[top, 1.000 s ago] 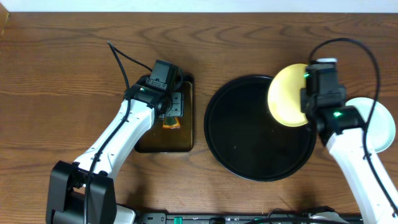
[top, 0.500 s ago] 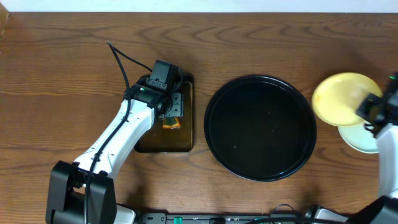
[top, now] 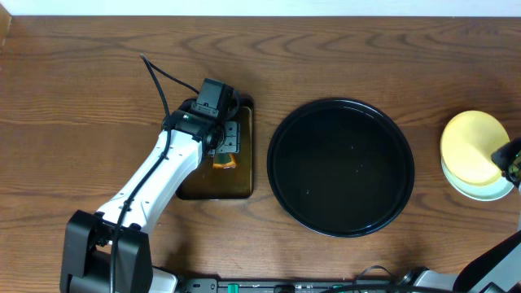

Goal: Clean dirty plates on tray and stack at the side
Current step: 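Set the yellow plate on the right plate stack and release, then release the sponge in the black tray and withdraw the left gripper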

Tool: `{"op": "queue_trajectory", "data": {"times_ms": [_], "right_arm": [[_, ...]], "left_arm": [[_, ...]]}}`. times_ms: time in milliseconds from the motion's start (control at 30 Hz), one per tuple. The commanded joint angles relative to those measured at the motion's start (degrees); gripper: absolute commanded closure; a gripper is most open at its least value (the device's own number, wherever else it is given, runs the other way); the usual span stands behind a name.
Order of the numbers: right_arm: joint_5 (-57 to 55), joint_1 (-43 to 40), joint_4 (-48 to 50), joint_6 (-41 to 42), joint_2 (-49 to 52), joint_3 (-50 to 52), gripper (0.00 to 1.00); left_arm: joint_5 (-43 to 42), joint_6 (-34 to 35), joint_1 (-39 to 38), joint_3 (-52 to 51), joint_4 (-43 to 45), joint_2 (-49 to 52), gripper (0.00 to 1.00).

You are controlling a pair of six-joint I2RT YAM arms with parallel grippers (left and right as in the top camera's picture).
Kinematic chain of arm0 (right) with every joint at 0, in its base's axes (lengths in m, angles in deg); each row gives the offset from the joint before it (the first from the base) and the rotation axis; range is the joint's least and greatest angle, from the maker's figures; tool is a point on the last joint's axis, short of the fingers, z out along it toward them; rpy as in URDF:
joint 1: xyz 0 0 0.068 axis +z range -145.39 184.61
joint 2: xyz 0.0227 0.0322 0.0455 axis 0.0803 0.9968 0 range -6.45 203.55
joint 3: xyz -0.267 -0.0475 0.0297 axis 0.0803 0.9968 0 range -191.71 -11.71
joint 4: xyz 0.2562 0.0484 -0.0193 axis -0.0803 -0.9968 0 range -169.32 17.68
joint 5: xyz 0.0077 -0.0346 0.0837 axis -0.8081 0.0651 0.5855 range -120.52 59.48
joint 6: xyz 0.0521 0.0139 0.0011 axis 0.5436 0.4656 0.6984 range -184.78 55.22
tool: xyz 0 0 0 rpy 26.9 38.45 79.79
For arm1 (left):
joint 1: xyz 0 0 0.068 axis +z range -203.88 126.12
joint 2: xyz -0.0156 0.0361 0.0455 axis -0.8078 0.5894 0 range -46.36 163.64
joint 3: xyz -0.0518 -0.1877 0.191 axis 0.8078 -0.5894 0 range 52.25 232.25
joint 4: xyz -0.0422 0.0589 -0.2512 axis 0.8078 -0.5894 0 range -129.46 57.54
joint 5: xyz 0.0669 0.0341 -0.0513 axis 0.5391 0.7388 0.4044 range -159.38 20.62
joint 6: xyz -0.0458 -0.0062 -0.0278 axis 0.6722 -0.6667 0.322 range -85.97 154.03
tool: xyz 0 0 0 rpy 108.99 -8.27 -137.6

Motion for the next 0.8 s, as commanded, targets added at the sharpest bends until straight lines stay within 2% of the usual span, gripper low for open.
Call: {"op": "queue_trajectory", "data": {"times_ms": [0,133,233,367,500,567,767], "right_arm": [[12.5,1.6,0.5,-1.4,0.2,-1.1,0.50],[20.3,5.6,-1.7,-4.1,0.1,-1.1,0.46],[21.3,10.6,-4.2,-6.6,-0.2,-1.1,0.44],[21.3,19.5,-6.9,-11.5,-0.8,-1.1,0.43],[20.7,28.3,-9.5,-17.0,-0.8,-1.2,0.27],[18.6,31.9,-11.4,-16.9,-0.8,-1.2,0.01],[11.5,37.1,-20.8,-12.8,-1.9,-1.2,0.01]], "left_arm": [[0.2,-0.5,0.2,0.1,-0.2,-0.9,0.34],[0.2,-0.5,1.1,0.1,-0.5,-3.2,0.34],[0.2,-0.4,2.7,0.1,-0.9,-6.2,0.26],[0.2,0.7,5.8,0.1,-1.9,-9.7,0.25],[0.1,1.7,9.0,0.1,-3.3,-10.1,0.20],[0.1,1.7,9.9,0.1,-4.9,-9.7,0.18],[-1.3,2.1,10.1,0.1,-16.1,-9.7,0.16]]}}
